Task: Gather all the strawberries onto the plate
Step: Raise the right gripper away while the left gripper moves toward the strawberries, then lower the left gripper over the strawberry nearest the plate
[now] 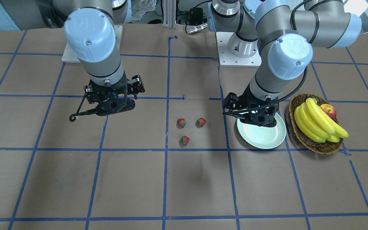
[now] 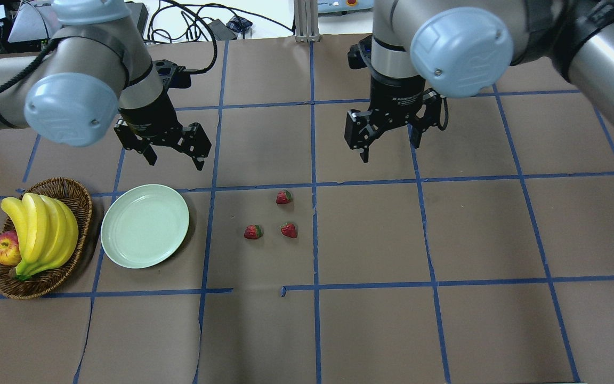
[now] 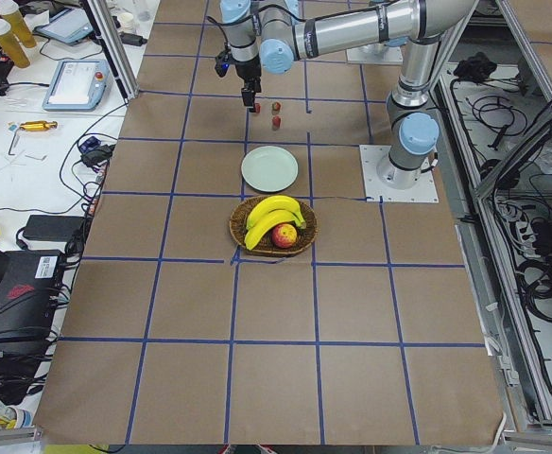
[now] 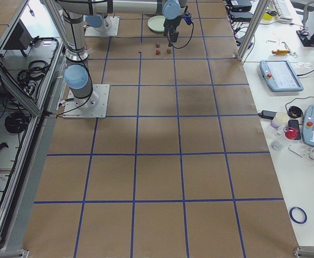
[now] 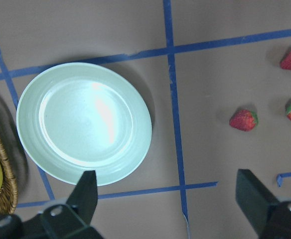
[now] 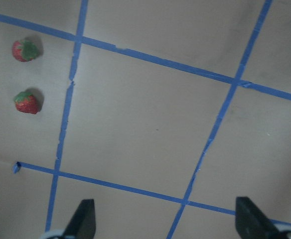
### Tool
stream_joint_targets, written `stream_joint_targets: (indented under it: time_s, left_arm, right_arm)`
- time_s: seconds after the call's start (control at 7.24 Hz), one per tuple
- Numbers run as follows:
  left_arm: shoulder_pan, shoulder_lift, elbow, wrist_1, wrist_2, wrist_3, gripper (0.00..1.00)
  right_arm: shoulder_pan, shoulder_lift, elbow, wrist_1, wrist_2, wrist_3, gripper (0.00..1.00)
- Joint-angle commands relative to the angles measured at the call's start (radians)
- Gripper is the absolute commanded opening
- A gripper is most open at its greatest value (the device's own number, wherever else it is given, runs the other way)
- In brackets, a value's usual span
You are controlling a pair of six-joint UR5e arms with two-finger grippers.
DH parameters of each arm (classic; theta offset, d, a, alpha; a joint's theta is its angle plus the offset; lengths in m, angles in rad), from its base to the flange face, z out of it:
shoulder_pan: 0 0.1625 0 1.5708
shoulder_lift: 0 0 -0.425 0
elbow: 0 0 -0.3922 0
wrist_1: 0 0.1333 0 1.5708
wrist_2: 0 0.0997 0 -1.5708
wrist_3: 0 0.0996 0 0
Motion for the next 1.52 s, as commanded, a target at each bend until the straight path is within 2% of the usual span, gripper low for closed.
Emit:
stream_joint_targets:
  time_s: [0.0, 0.69, 0.97, 1.38]
  left_arm:
    - [-0.062, -0.055, -0.014, 0.03, -0.062, 0.007, 1.0]
    - [-0.09, -0.104, -0.027, 0.022, -0.064, 0.061, 1.0]
    - [-0.09, -0.119, -0.069, 0.03, -0.064, 0.142, 1.0]
    - [-0.09, -0.13, -0.082, 0.011, -0.058, 0.203, 1.0]
  right_arm:
    - [-0.075, -0.016, 0.003, 0.009, -0.038, -0.043, 1.0]
    - [-0.097, -0.013, 0.016, -0.009, -0.024, -0.045, 1.0]
    - [-0.094, -0.013, 0.016, -0.003, -0.019, -0.031, 1.0]
    - [-0.092, -0.016, 0.028, -0.006, -0.011, -0.02, 1.0]
